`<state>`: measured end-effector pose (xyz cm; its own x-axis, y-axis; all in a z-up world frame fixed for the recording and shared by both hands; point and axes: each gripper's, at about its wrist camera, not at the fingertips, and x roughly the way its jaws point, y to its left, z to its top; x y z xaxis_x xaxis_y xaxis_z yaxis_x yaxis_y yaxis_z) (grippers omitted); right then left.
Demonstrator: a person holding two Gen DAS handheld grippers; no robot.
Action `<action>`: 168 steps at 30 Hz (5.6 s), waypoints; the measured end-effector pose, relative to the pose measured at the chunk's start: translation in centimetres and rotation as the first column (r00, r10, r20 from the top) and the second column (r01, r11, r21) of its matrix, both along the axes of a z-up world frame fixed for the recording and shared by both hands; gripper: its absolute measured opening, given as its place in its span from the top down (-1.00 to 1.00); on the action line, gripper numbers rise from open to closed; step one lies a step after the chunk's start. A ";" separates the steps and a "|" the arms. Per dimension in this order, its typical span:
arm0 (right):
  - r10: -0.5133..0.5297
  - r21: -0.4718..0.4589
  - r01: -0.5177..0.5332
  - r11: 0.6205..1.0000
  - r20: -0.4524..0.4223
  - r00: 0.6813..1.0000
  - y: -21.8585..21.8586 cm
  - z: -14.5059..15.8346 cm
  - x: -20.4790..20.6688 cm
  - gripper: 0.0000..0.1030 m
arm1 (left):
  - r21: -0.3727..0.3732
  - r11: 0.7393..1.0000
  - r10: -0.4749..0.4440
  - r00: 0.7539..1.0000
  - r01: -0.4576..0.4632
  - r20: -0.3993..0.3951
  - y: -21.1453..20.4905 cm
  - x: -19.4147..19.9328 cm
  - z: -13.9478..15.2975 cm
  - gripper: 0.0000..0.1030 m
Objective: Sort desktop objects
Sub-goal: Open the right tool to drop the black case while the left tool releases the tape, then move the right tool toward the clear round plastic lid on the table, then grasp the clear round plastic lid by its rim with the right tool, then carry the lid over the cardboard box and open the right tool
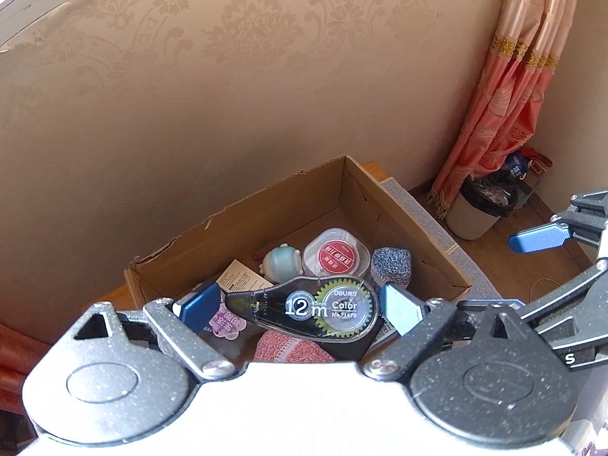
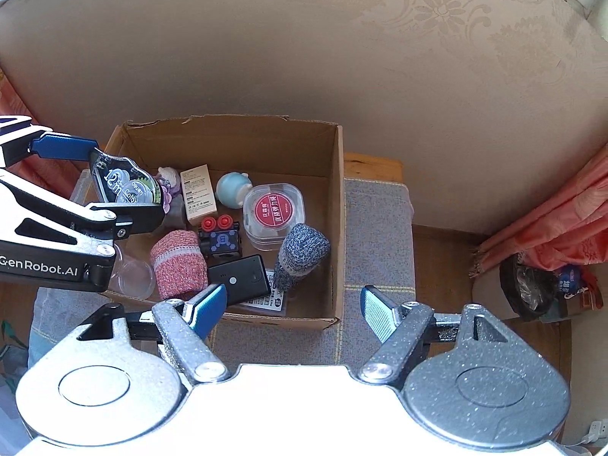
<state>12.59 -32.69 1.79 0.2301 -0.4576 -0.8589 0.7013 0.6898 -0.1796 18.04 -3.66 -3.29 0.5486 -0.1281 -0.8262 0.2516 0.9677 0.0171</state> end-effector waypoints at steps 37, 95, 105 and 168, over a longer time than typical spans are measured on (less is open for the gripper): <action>0.039 0.035 -0.039 0.999 0.002 0.999 2.5 -1.1 -0.3 -0.94 | -0.013 0.996 0.084 0.991 -0.086 -0.100 1.0 -4.5 0.4 -0.78; 0.281 0.170 -0.257 0.951 -0.137 0.950 8.2 -19.8 6.9 -0.99 | -0.098 0.900 0.391 0.887 -0.424 -0.245 12.4 -15.4 -6.5 -0.78; 0.263 0.154 -0.239 0.959 -0.161 0.951 7.8 -20.2 8.2 -1.00 | -0.118 0.888 0.405 0.878 -0.444 -0.257 12.9 -14.6 -6.9 -0.78; 0.125 0.030 -0.124 0.992 -0.059 0.990 6.1 -1.8 4.7 -0.80 | 0.006 0.923 0.383 0.921 -0.384 -0.076 10.8 -14.0 -1.0 -0.78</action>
